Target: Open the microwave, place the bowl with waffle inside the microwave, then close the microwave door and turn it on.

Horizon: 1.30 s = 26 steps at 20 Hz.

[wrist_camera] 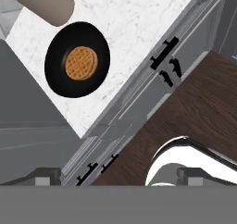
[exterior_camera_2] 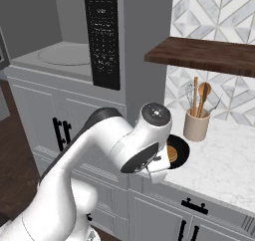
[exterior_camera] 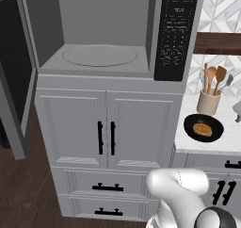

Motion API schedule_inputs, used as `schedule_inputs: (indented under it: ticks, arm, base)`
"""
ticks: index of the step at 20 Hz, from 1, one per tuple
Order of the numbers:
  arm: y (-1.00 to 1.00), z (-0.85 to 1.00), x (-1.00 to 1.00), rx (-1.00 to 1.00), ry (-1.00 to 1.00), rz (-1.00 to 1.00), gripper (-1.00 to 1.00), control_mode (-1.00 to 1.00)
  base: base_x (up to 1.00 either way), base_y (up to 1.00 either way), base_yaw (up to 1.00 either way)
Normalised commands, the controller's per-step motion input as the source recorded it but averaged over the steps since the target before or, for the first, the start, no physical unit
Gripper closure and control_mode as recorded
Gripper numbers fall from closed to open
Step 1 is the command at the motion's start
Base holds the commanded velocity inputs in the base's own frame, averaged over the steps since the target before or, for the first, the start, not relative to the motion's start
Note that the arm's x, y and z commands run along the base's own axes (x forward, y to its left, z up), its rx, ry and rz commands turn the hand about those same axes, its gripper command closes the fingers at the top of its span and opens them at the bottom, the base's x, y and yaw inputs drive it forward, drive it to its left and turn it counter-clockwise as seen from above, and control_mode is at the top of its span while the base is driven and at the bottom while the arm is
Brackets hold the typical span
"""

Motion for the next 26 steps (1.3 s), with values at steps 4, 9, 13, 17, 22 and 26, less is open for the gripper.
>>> schedule_inputs:
  ticks: [4, 9, 13, 17, 22, 26]
  arm:
    - [-0.31, -0.28, 0.30, 0.04, 0.11, 0.13, -1.00, -1.00]
    - [-0.30, -0.40, 0.24, 0.04, 0.01, 0.12, -1.00, -1.00]
    - [-0.06, -0.40, 0.38, 0.01, 0.00, 0.10, -1.00, -1.00]
    - [0.00, -0.47, 0.48, 0.00, 0.00, 0.06, -1.00, -1.00]
    - [-0.15, -0.52, 0.35, 0.00, 0.00, 0.03, -1.00, -1.00]
    - [-0.22, -0.40, 0.30, 0.01, 0.00, 0.01, -1.00, -1.00]
  base:
    - [0.00, 0.00, 0.00]
    - [0.00, 0.00, 0.00]
    - [0.00, 0.00, 0.00]
    - [0.00, 0.00, 0.00]
    - [0.00, 0.00, 0.00]
    - [0.00, 0.00, 0.00]
